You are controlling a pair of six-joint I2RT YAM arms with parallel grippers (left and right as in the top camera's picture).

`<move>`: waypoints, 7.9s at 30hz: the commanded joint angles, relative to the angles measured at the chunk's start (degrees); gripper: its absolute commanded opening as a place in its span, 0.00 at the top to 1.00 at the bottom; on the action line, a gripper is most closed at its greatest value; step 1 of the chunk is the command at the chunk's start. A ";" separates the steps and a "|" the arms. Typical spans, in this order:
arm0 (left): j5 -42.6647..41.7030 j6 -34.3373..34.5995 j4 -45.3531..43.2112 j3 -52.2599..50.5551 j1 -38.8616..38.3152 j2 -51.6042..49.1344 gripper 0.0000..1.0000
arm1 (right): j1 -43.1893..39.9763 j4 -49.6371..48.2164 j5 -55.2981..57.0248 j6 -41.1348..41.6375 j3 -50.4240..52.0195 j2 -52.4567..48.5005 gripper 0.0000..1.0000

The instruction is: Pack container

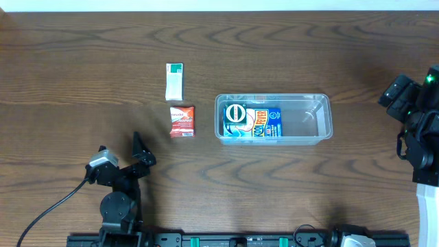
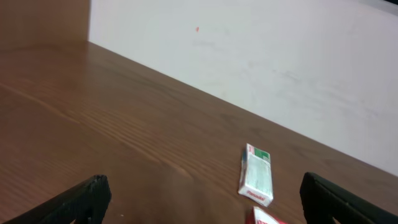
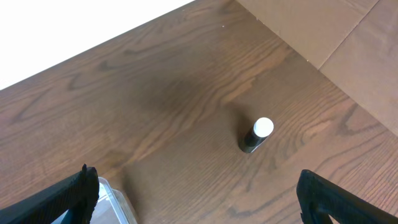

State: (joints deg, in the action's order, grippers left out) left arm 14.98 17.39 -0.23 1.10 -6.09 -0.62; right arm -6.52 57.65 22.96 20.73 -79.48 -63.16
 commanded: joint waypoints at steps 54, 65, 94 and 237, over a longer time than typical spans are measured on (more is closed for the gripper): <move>-21.20 -9.66 23.61 52.48 -7.17 -79.76 0.02 | -0.59 -4.09 0.98 -1.53 -0.42 -0.17 0.01; -21.22 -9.66 24.39 52.37 -7.17 -79.76 0.02 | -8.04 -0.09 -6.40 -11.34 -2.84 -5.27 0.01; -22.10 -9.14 30.18 51.19 -7.23 -79.87 0.02 | -31.65 -3.39 -12.90 -4.61 -6.34 -33.14 0.20; -22.05 -5.51 30.40 50.60 -7.23 -79.87 0.02 | 15.06 -10.56 -16.52 -35.56 9.01 -29.88 0.69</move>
State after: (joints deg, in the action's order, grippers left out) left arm -7.14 11.79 30.02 52.42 -13.34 -80.38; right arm 8.88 48.01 5.87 -14.35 -71.99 -94.45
